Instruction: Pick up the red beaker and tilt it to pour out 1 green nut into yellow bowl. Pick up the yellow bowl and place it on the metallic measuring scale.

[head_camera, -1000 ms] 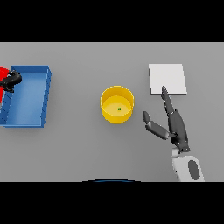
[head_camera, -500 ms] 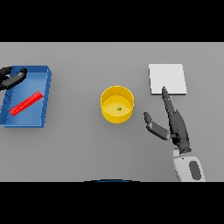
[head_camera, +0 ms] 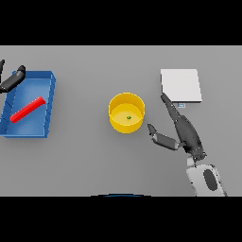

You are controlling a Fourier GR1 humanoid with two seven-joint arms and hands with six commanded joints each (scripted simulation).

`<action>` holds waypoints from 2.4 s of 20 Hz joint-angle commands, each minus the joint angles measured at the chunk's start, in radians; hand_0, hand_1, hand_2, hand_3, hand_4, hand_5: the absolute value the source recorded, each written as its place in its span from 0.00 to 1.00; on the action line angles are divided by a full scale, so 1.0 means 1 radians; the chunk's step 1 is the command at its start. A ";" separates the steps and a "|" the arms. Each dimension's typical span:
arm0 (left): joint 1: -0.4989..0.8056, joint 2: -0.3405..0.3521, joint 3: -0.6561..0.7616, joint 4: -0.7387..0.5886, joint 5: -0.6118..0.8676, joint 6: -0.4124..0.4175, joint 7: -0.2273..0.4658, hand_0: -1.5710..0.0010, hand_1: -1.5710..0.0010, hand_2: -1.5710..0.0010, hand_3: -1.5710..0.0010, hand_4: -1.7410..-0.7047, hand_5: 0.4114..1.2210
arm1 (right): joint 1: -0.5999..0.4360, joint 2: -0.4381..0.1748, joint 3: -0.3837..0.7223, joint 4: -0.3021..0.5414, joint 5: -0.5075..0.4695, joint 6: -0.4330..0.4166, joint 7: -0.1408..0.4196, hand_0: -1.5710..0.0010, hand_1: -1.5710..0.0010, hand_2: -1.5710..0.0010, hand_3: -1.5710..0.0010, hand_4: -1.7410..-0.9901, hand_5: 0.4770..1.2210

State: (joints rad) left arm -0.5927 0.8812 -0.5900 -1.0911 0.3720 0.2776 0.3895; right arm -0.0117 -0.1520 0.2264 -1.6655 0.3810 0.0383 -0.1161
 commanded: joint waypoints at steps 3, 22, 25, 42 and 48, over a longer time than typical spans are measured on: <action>0.002 -0.007 0.008 -0.001 0.013 -0.005 -0.019 0.99 0.99 0.99 0.99 0.99 0.32 | -0.102 -0.099 0.072 0.023 0.131 0.078 0.057 1.00 1.00 1.00 1.00 0.71 0.31; 0.041 0.005 0.028 -0.041 0.058 -0.015 -0.045 1.00 1.00 1.00 1.00 0.98 0.34 | -0.618 -0.228 0.467 0.398 0.528 0.393 -0.088 1.00 1.00 1.00 1.00 0.67 0.31; 0.040 0.005 0.028 -0.025 0.053 -0.017 -0.041 1.00 1.00 1.00 1.00 0.98 0.34 | -0.668 -0.201 0.497 0.458 0.547 0.426 -0.076 1.00 1.00 1.00 1.00 0.63 0.33; 0.050 0.013 0.037 -0.027 0.062 -0.028 -0.072 1.00 1.00 1.00 1.00 0.98 0.35 | -0.697 -0.164 0.513 0.525 0.530 0.458 -0.075 0.17 0.18 0.26 0.40 0.14 0.90; 0.046 0.021 0.033 -0.029 0.060 -0.036 -0.064 1.00 1.00 1.00 1.00 0.99 0.35 | -0.699 -0.169 0.500 0.527 0.522 0.434 -0.086 0.04 0.05 0.17 0.20 0.04 0.97</action>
State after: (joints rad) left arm -0.5467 0.9019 -0.5565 -1.1203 0.4318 0.2411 0.3250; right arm -0.7106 -0.3212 0.7265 -1.1385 0.9035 0.4723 -0.2024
